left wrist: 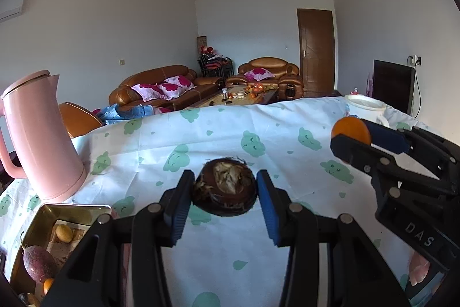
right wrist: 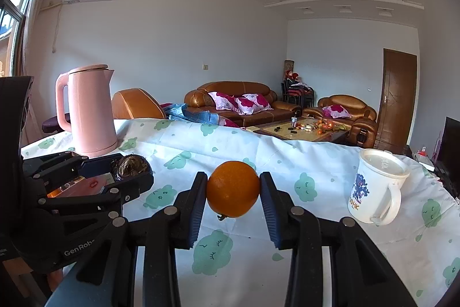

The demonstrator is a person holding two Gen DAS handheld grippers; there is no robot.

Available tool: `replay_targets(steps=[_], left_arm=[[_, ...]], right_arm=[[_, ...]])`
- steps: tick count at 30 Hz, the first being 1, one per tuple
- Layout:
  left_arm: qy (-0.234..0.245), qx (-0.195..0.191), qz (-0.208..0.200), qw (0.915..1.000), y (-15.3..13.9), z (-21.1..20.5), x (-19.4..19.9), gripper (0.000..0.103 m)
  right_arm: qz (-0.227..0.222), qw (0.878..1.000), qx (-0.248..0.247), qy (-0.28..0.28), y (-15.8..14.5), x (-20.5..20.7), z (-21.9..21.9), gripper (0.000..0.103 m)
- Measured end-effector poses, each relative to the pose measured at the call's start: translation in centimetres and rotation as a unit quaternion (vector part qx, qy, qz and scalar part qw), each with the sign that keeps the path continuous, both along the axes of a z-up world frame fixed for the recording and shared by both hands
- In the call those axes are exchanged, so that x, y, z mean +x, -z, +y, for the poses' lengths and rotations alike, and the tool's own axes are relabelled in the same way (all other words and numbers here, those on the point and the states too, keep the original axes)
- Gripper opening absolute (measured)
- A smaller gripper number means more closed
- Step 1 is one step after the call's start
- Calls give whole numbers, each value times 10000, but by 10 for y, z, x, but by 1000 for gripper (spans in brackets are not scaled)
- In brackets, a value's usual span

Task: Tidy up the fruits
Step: 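Lift the orange with the right gripper while the left gripper lifts the dark brown fruit, then carry the orange and dark brown fruit over the tin box with both grippers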

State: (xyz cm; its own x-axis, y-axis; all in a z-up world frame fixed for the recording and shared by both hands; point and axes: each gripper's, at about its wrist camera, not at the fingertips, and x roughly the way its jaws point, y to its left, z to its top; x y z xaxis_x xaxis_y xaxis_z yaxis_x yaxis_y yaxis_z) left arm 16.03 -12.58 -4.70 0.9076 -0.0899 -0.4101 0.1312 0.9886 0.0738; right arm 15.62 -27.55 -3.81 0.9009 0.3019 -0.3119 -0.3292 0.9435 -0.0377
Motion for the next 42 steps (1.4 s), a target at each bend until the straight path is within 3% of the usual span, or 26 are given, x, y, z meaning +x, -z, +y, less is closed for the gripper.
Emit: replay_targets(steps=[16, 42], left_arm=[[81, -5, -135, 9999, -2, 7, -21, 46], [79, -45, -449, 9989, -14, 45, -68, 46]], right_arm=[[-39, 9999, 29, -97, -2, -6, 3, 39], [150, 9990, -15, -432, -1, -34, 42, 39]])
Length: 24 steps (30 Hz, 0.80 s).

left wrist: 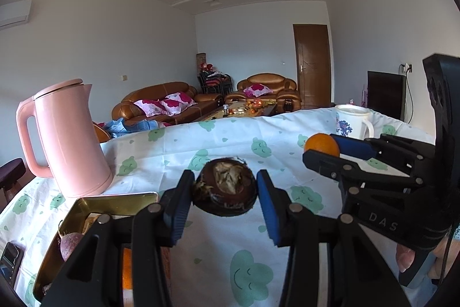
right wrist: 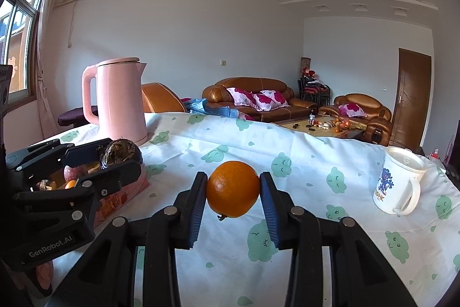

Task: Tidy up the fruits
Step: 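Carry the orange and dark brown fruit over the tin box with both grippers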

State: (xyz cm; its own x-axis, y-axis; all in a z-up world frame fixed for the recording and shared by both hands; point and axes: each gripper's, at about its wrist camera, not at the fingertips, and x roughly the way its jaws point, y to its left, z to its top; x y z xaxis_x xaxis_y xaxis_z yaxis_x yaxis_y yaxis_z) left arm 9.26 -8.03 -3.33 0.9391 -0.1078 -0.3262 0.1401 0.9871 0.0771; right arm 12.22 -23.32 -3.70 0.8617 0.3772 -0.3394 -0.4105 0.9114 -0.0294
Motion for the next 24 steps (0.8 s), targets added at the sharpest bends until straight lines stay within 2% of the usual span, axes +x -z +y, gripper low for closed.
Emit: replay_targets(steps=[24], left_arm=[[-384, -166, 23, 9991, -4, 50, -25, 46]], right_arm=[[-22, 9980, -7, -625, -12, -22, 49, 39]])
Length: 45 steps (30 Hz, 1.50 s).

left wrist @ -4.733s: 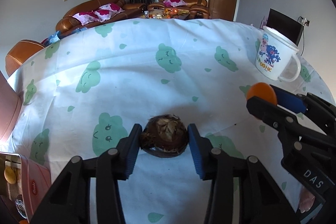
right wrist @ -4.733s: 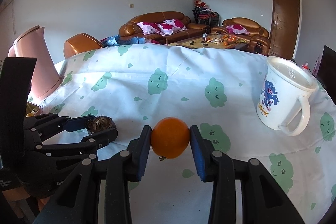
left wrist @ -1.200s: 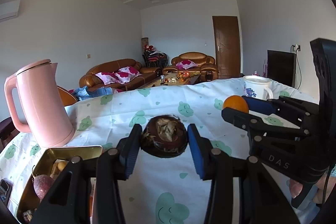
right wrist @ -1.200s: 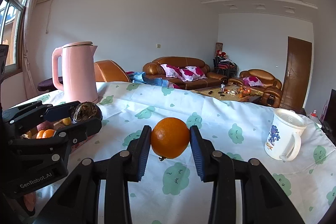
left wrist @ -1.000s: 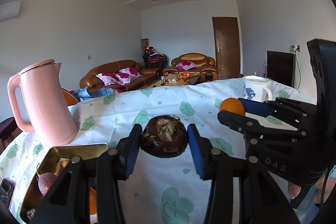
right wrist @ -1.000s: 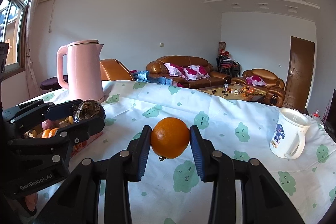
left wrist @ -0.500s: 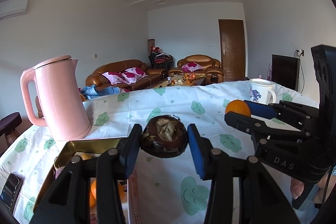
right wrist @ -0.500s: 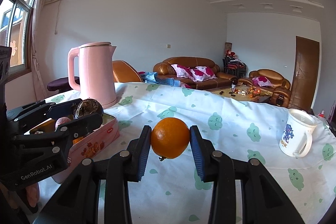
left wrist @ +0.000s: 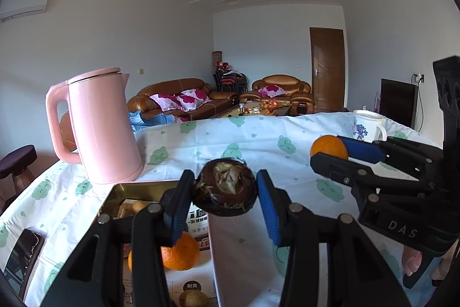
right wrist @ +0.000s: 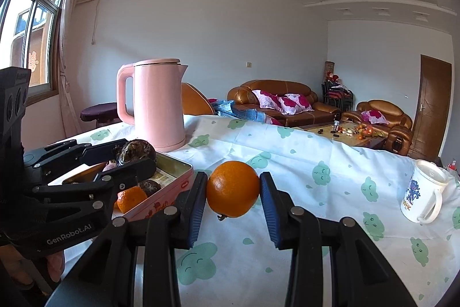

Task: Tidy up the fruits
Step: 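Carry the orange and dark brown fruit over the tin box with both grippers, then lower the orange and dark brown fruit into the tin box and open both grippers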

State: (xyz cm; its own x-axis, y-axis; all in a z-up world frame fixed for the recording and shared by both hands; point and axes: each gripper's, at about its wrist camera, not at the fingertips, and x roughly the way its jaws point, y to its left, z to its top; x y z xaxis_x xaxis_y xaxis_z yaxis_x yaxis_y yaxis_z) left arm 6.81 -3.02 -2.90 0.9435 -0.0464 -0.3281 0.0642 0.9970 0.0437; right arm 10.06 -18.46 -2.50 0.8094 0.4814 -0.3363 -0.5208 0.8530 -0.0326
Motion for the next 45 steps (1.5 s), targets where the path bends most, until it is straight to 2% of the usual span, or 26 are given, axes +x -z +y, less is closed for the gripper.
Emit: replay_targets(steps=[23, 45], left_arm=[[-580, 3, -12, 9983, -5, 55, -16, 46], [-987, -87, 366, 9944, 10, 104, -28, 46]], right_arm=[[-100, 9976, -196, -651, -11, -5, 65, 39], [174, 9921, -464, -1155, 7, -6, 121, 39]])
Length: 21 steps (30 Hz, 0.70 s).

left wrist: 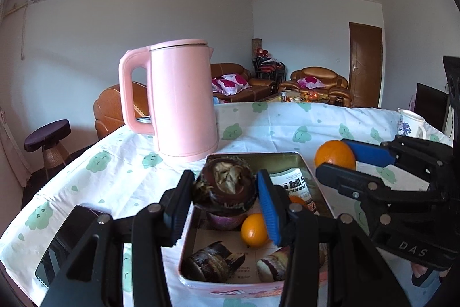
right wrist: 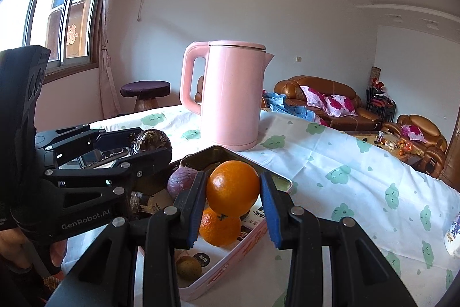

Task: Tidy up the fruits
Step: 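Lower the orange and dark brown fruit into the tin box and open both grippers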

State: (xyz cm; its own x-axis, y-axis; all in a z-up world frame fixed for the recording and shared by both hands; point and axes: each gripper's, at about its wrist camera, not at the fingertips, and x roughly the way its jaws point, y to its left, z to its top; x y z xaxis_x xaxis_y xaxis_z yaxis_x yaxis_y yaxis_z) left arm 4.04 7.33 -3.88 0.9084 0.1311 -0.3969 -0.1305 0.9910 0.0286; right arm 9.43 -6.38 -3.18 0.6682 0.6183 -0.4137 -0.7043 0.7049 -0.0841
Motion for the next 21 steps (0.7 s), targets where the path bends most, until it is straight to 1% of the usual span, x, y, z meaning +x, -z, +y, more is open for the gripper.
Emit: replay_targets(steps=[8, 18, 20, 21], left_arm=[[47, -155, 293, 9994, 14, 9, 7, 46], [95, -86, 463, 9988, 20, 5, 10, 47], [77, -58, 446, 9990, 21, 4, 10, 47], [79, -36, 439, 9990, 21, 2, 10, 48]], right_arm=[[322, 9992, -220, -124, 13, 2, 13, 39], [623, 9968, -465, -163, 28, 4, 19, 39], [725, 9958, -517, -212, 31, 5, 20, 40], [714, 9958, -527, -220, 31, 5, 20, 42]])
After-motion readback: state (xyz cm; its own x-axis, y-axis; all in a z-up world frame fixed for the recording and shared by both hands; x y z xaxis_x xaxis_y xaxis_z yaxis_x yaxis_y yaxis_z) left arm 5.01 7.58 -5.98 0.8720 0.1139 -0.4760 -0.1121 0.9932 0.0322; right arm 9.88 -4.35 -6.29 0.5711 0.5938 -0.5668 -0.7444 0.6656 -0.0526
